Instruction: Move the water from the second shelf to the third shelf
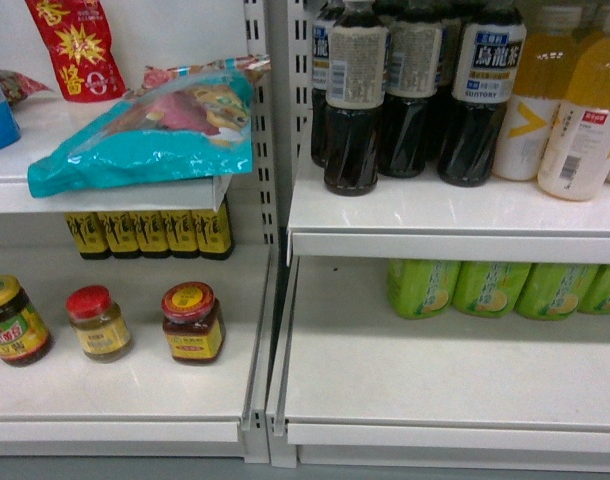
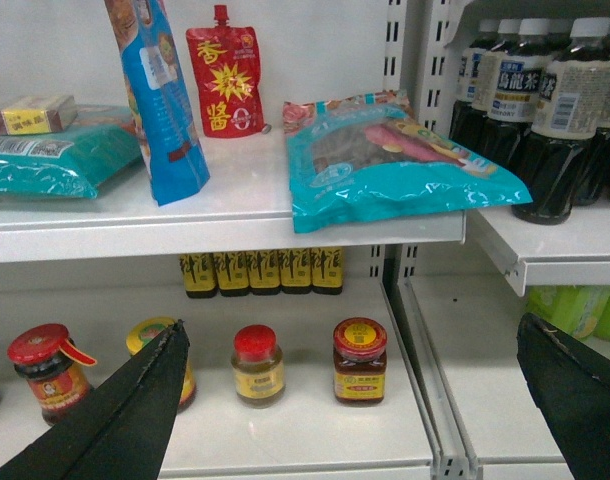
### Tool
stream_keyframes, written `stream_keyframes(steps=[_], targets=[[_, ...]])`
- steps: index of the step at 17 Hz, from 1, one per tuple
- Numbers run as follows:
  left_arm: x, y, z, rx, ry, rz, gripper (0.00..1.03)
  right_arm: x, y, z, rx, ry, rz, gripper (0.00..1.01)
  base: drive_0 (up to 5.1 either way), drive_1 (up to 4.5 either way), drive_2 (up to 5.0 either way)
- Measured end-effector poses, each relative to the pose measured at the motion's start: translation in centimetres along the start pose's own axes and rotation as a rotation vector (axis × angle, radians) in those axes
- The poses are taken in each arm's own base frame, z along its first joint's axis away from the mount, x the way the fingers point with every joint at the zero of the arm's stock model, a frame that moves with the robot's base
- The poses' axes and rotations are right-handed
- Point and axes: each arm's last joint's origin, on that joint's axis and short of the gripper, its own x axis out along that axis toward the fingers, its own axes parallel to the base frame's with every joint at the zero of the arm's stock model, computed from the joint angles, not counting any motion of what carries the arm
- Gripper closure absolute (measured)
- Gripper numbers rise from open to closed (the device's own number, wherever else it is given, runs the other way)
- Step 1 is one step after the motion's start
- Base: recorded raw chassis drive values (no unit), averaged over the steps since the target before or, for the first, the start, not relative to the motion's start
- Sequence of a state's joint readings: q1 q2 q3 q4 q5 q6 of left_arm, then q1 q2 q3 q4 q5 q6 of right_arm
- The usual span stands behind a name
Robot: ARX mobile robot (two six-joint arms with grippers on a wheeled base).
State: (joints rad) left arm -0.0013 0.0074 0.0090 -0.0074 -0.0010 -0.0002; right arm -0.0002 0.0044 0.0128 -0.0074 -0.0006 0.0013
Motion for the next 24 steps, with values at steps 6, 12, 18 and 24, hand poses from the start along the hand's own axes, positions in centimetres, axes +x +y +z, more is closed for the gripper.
stream_keyframes(steps=[6,12,18,24], targets=[[0.00,0.00,0.01,0.000,-0.002,0.000,0.05,0.00,0.00,0.02,0.000,-0.002,0.000,0.03,0.0,0.00,0.0],[0.00,0.00,0.02,0.000,-0.002,0.000,0.05,0.00,0.00,0.02,0.000,-0.002,0.000,0.03,0.0,0.00,0.0],[0.00,0.00,0.02,0.000,-0.002,0.000,0.05,0.00,0.00,0.02,0.000,-0.002,0.000,0.03,0.0,0.00,0.0],[0.00,0.00,0.02,0.000,-0.002,0.000,0.05,0.00,0.00,0.02,0.000,-0.002,0.000,0.03,0.0,0.00,0.0]])
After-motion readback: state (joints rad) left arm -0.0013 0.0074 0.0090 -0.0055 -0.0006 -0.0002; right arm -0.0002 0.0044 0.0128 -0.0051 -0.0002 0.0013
